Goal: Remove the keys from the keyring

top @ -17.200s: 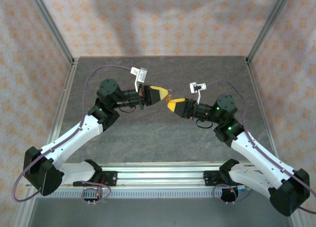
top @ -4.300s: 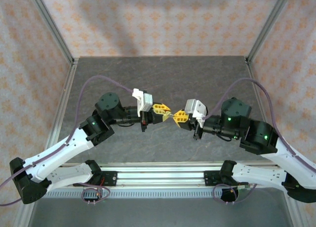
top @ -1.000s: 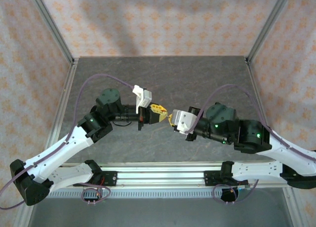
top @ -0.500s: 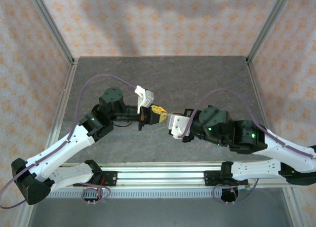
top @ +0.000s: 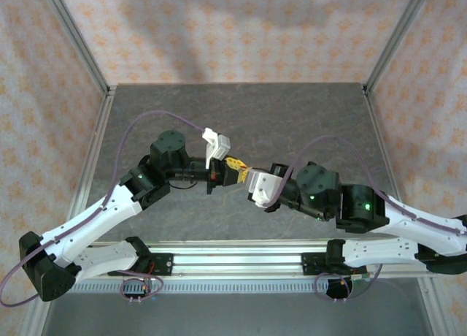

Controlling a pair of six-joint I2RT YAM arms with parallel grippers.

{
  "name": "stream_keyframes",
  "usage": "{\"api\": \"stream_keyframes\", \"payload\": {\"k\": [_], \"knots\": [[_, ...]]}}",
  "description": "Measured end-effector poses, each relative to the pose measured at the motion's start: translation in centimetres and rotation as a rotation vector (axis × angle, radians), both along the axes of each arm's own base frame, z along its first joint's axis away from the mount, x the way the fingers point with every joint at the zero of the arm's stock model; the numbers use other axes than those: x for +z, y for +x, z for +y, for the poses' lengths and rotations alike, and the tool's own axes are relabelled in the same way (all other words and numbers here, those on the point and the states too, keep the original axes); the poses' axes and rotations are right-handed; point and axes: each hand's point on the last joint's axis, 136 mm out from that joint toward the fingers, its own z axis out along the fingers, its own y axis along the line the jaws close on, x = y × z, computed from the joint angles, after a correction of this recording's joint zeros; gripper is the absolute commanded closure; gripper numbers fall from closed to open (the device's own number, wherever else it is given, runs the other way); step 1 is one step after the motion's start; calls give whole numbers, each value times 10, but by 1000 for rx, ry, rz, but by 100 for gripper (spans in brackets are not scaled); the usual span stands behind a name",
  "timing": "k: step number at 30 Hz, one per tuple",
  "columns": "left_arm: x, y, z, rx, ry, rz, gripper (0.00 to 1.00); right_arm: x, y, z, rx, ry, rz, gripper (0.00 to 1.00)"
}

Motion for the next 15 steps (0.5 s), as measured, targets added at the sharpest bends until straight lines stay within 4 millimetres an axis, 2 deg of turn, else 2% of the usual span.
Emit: {"api": "stream_keyframes", "payload": {"k": [8, 15], "knots": [[11, 0, 0, 14, -45, -44, 100, 13, 0, -12, -40, 168, 53, 100], [14, 5, 1, 46, -57, -53, 100, 13, 5, -22, -78, 275, 124, 100]]}}
